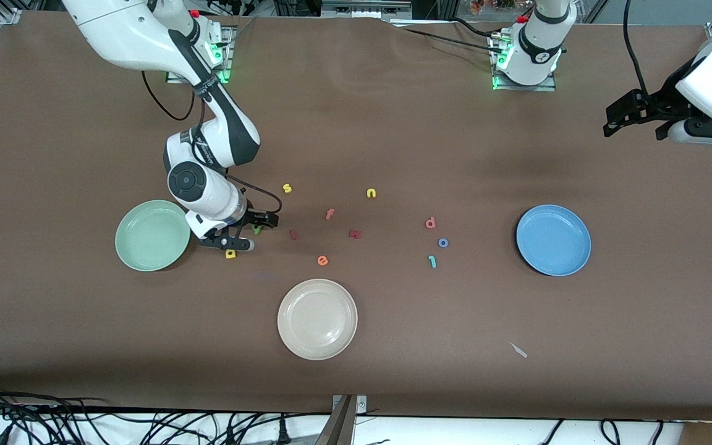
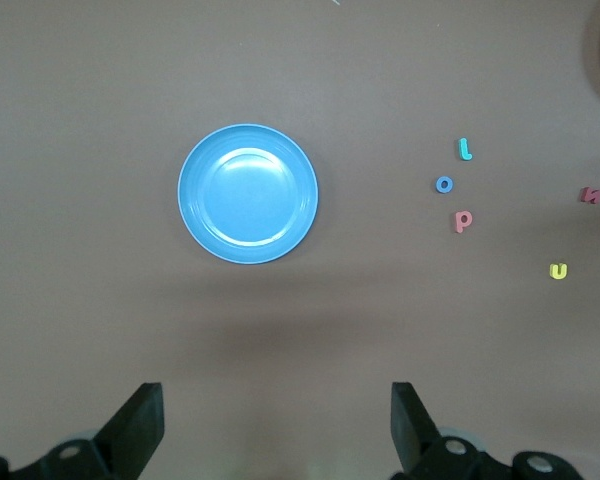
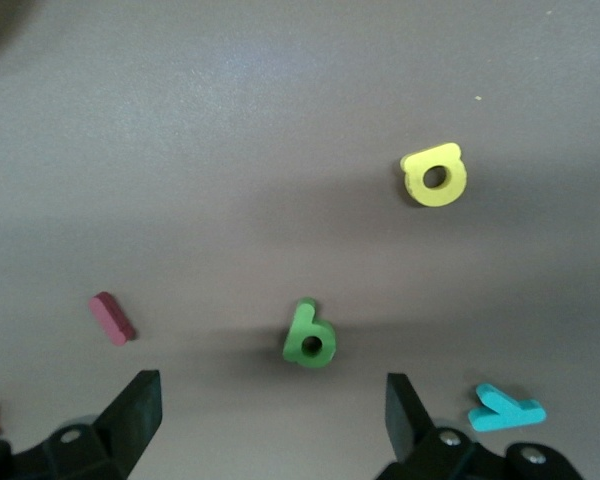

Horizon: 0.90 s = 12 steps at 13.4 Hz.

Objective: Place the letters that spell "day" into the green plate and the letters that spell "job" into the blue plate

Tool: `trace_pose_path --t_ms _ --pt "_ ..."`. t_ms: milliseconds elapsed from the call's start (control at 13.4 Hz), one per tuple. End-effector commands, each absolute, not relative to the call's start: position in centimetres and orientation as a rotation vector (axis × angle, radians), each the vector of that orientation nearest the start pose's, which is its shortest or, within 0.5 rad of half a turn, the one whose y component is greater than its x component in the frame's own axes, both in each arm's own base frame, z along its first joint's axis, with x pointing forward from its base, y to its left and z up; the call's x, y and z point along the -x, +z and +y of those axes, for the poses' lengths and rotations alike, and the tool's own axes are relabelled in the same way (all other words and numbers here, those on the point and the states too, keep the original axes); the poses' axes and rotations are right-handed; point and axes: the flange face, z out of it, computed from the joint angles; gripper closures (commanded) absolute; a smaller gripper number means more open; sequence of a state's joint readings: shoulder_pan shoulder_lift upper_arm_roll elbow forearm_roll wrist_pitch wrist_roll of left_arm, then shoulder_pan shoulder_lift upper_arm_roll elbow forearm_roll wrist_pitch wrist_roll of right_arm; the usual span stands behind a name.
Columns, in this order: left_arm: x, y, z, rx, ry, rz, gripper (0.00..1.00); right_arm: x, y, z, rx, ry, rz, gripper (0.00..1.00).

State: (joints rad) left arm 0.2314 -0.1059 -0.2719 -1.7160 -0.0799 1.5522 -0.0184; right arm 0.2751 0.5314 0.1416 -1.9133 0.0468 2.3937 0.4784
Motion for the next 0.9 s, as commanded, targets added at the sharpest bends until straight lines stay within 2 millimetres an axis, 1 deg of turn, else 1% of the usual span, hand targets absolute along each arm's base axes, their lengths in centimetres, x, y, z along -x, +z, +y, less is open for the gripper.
trace_pose_path --t_ms 0,75,224,522,671,821 --pt "-51.5 61.7 -5.4 3.189 0.102 0.073 0.0 -57.2 21.7 25.0 3.055 0.104 0.199 0.01" --pt "-51.5 61.7 -6.0 3.18 0.097 0.092 0.0 -57.2 21.5 24.9 3.052 0.083 0.2 0.01" --pt "-51.6 61.7 -5.8 3.173 0.086 0.089 0.0 -56.4 21.2 24.6 3.04 0.03 0.202 0.01" --pt "-51.6 61.7 -5.3 3.17 0.091 0.079 0.0 -56.3 21.5 24.5 3.041 0.022 0.194 0.01" --pt "-51.7 61.7 -5.1 3.171 0.088 0.074 0.0 -56.1 21.3 24.5 3.044 0.028 0.188 0.01" --pt "-51.2 61.7 -5.7 3.148 0.113 0.095 0.0 -56.2 21.4 24.4 3.046 0.023 0.181 0.01"
